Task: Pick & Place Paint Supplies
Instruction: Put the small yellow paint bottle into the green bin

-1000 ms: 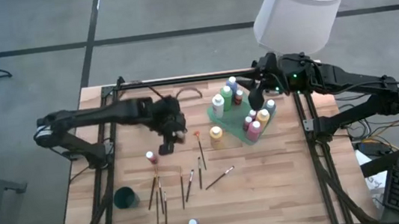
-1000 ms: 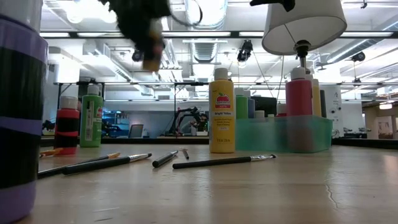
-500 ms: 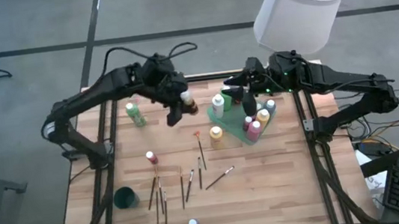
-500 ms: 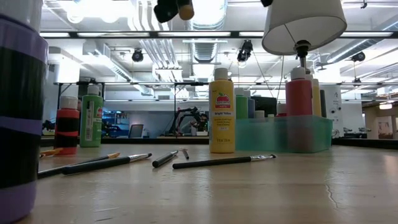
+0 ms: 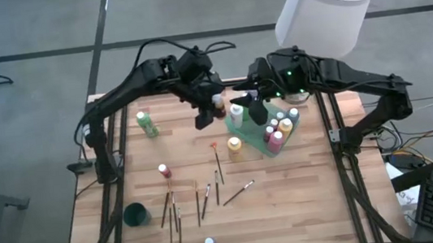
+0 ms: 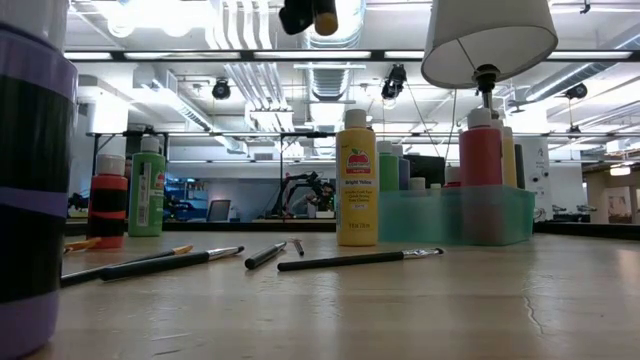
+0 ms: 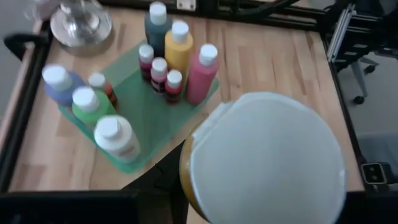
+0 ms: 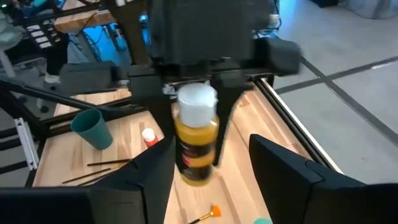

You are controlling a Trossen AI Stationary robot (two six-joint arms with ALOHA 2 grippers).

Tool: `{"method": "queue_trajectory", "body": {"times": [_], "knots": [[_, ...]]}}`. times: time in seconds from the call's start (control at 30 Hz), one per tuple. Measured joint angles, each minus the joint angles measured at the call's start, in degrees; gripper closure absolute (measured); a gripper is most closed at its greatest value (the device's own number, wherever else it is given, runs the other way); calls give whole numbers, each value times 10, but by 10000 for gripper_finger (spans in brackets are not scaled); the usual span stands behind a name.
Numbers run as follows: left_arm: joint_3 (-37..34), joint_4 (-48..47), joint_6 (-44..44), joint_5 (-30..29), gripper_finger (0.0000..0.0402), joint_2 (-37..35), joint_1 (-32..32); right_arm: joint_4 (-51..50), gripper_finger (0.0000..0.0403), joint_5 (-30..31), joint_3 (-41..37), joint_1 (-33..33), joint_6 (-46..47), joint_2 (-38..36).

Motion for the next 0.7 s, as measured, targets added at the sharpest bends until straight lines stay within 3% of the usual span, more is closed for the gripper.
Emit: {"method": "queue_trajectory", "body": {"times": [0.2, 0.7], "knots": [[20, 6, 28, 1, 264, 4, -3, 0, 189, -1, 13, 0, -3, 13], [17, 44, 42, -21, 264, 13, -3, 41, 223, -15, 15, 0, 4, 23]]}}
